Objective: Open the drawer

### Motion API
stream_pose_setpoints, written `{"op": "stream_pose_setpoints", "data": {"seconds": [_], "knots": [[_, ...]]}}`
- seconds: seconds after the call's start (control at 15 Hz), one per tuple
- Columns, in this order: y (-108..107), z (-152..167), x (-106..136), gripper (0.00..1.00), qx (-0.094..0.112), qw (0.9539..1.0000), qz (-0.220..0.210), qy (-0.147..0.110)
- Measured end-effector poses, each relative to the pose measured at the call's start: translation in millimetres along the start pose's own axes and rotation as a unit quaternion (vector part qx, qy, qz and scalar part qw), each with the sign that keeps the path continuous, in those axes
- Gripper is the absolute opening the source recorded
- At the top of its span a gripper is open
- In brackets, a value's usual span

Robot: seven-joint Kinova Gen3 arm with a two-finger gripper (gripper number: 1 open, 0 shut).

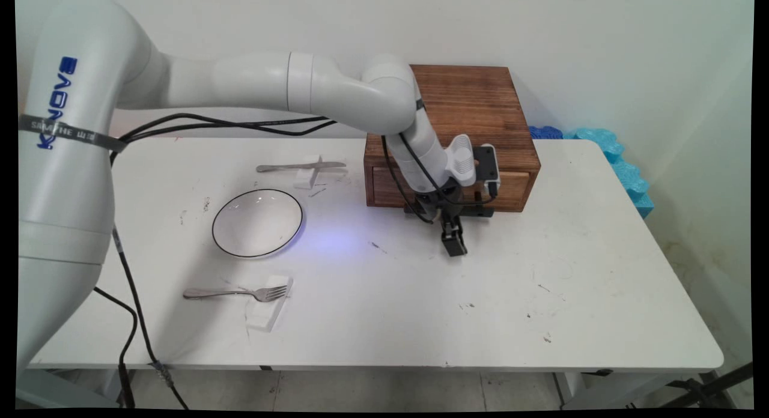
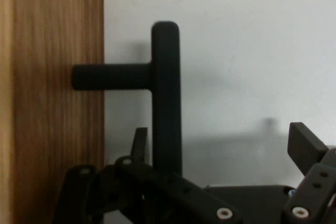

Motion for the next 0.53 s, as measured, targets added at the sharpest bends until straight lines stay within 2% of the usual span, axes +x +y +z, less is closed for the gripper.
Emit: {"op": "stream_pose_setpoints", "data": {"seconds": [0.53], "knots": [[26.1,-7.4,12.7,1.0,-0.014,0.9999,-0.004,-0.004]]}}
